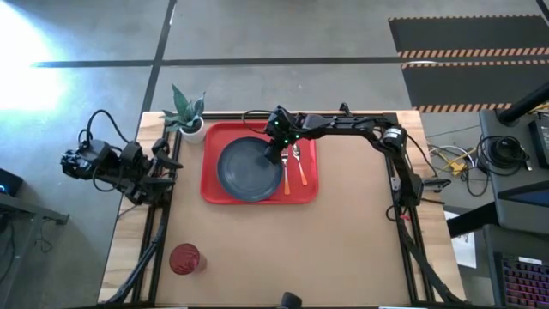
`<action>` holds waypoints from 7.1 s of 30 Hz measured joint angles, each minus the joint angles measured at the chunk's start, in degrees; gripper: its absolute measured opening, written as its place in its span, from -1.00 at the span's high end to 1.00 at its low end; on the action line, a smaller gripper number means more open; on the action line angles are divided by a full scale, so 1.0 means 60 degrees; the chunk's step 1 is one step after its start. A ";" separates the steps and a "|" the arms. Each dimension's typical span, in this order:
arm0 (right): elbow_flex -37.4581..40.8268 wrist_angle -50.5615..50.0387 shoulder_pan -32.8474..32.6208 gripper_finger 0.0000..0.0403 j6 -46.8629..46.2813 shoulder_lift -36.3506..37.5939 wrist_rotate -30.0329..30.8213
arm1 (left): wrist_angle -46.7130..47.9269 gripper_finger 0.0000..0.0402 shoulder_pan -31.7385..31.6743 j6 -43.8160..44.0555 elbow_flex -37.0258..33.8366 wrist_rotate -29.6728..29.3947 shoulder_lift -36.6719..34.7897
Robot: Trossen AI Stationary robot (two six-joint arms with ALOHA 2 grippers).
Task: Pick and place plate/cup/fork/spoon on tray
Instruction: Put the blue plate on the bottom of the red tray, then move the red tray to the center of the table, then put the purple cup on the top left of the red tray
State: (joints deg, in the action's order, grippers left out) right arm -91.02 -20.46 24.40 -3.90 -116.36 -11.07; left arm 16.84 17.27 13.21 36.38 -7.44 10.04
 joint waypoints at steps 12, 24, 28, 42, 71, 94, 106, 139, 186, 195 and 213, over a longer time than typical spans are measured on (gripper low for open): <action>0.0000 0.0046 0.0000 0.92 0.0201 0.0000 0.0028 | 0.0011 -0.12 0.0000 -0.0007 0.0000 0.0000 -0.0007; 0.0007 0.0204 0.0018 0.60 0.0681 -0.0004 0.0162 | 0.0000 -0.12 -0.0001 -0.0011 0.0000 0.0000 -0.0007; 0.0007 0.0679 0.0040 0.54 0.0734 -0.0004 0.0395 | 0.0000 -0.12 0.0000 -0.0011 -0.0004 0.0000 -0.0007; 0.0019 0.0490 -0.0584 0.69 -0.0139 0.0443 -0.1154 | 0.0015 -0.12 -0.0002 -0.0015 -0.0008 0.0000 -0.0007; 0.0071 -0.6966 -0.3015 0.96 -0.1293 0.1446 0.1912 | 0.0026 -0.12 0.0000 0.0000 -0.0015 0.0081 -0.0007; 0.2050 -0.5473 -0.3945 0.96 -0.2696 0.1457 0.1773 | -0.0003 -0.12 0.0001 0.0025 0.0011 0.0200 -0.0011; 0.2808 -0.5232 -0.3967 0.96 -0.2891 0.1584 0.1382 | -0.0043 -0.12 0.0000 0.0244 0.0011 0.0204 -0.0011; 0.6623 -0.3674 -0.7076 0.96 -0.9405 0.4517 0.1372 | -0.0207 -0.12 -0.0002 0.0200 -0.0006 0.0204 0.0007; 0.5216 -0.4295 -0.9305 0.96 -1.1963 0.5354 0.5116 | -0.0215 -0.12 0.0002 0.0146 -0.0007 -0.0493 0.0007; 0.2671 -0.4300 -0.8474 0.96 -0.7589 0.6415 0.8473 | 0.0210 -0.12 0.0002 -0.0276 0.0020 -0.1020 0.0329; 0.1195 -0.4415 -0.7355 0.96 -0.3808 0.8109 0.8847 | 0.4302 0.20 0.0000 0.6122 0.1030 0.2672 0.3525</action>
State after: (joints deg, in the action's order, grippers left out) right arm -83.85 -46.95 -19.73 -26.75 -67.70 42.01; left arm 42.65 17.26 49.94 42.56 8.59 31.19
